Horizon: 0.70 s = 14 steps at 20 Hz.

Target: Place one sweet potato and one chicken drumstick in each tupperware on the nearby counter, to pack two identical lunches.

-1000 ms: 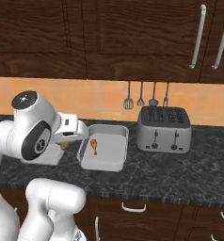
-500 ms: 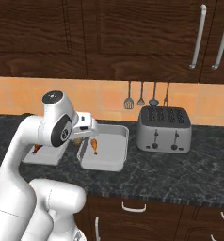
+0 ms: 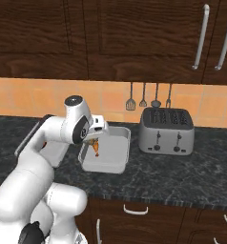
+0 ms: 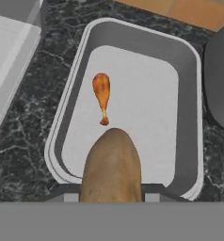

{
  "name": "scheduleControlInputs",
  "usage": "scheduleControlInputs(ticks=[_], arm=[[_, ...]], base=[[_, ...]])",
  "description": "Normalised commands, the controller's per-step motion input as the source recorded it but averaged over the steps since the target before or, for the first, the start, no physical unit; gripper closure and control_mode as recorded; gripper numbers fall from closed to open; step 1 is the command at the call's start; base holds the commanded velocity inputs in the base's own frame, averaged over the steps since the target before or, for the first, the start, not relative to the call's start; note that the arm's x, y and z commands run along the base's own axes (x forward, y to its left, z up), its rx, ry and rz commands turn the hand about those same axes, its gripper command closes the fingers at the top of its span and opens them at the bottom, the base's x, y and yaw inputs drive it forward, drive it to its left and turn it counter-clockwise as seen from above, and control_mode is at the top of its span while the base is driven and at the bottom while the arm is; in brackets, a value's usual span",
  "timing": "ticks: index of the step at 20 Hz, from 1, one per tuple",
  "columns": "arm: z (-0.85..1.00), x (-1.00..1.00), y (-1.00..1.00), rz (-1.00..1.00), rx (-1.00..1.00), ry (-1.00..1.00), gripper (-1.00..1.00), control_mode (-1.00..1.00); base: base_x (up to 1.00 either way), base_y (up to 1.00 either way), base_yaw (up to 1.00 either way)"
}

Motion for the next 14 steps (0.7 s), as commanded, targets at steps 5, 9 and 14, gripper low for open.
scheduleControlInputs(ticks=[5, 9, 14], arm=[[-0.36, 0.76, -0.20, 0.02, 0.00, 0.00, 1.00, -1.00], [-0.36, 0.58, 0.00, 0.00, 0.00, 0.01, 1.00, -1.00], [-0.49, 0.46, 0.00, 0.00, 0.00, 0.08, 1.00, -1.00]], base=[[0.00, 0.00, 0.00], [0.00, 0.00, 0.00], [0.00, 0.00, 0.00]])
